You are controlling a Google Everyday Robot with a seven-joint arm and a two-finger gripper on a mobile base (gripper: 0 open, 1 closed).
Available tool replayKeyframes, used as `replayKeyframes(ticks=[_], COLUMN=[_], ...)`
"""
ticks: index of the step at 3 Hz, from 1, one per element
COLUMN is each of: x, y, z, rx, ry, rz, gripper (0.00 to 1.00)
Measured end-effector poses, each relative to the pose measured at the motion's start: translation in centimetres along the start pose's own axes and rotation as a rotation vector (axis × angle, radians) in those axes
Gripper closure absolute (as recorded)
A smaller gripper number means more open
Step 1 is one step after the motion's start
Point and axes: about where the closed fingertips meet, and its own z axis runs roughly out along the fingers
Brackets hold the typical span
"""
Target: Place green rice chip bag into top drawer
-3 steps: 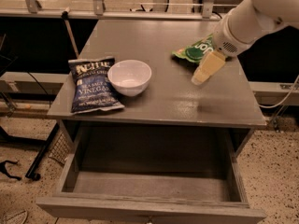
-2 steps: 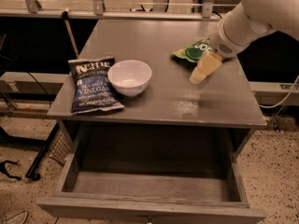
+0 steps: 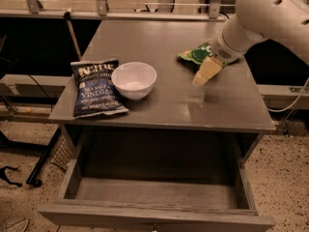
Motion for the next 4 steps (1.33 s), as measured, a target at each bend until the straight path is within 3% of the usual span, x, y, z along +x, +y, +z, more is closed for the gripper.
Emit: replayKeyframes(ticks=[1, 4], x=[0.3, 1.5], y=[-0.1, -3.2], z=[1.1, 2.2], rx=[-0.002, 0.059], ry=[0.012, 0.03], rz=[0.002, 0.027], gripper=[0.0, 0.0])
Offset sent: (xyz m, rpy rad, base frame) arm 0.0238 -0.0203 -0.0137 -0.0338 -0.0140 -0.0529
